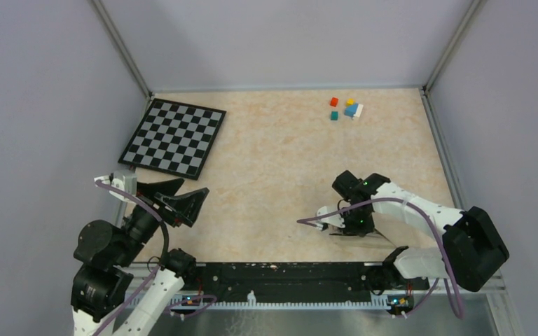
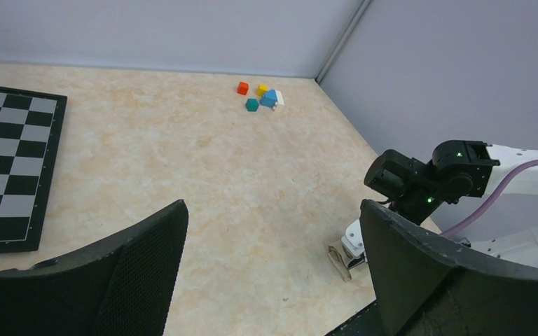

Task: Fold the napkin into a case and place the utensils inside
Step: Insert the knife into the folded napkin.

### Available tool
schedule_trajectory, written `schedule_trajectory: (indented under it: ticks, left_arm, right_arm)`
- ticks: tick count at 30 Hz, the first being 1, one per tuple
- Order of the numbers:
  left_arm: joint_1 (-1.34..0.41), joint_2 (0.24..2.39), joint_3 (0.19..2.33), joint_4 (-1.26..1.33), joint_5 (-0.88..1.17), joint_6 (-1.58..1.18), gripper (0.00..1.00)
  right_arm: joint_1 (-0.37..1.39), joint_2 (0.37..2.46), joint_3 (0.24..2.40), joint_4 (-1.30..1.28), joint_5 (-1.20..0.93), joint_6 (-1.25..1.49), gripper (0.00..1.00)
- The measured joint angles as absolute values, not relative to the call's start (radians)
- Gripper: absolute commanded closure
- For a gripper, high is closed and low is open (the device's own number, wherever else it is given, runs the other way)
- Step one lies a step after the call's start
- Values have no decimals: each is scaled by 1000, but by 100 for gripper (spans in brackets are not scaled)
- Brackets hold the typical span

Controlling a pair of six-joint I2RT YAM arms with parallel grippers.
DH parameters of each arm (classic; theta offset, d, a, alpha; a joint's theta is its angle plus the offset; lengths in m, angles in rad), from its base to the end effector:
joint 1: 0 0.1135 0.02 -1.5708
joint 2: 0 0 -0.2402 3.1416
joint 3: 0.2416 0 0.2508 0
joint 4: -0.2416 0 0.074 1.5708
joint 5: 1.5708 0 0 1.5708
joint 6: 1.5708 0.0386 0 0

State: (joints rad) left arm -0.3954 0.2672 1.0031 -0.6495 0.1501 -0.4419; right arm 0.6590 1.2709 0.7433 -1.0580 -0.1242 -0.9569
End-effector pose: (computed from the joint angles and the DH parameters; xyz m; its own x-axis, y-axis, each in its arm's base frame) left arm 0.0350 -0.0208 0.3945 -0.1497 -0.3957 -0.9061 0.5026 0.7587 -0.4144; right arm 0.1457 0.1189 0.1599 0.0401 -0.9949 -0.0927 -0.9954 -0.0479 0.0834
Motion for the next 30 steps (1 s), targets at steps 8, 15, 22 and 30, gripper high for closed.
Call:
schedule_trajectory:
  ticks: [8,15,22,30]
  left_arm:
    - [-404,257,1003,-651,137,-442,4]
    - [-414,257,1003,-651,133,-442,4]
    - [-422,255,997,-650,123,-442,4]
    - [-432,255,996,-649,112,-442,4]
  right_arm:
    - [613,1260,704,-1080,-74,-1014,100]
    - [603,1258,701,-1103,-39,-1046,100]
    - [597,1258,701,-1120,-17,-1063,100]
    - [597,1258,701,-1118,-9,-1063,100]
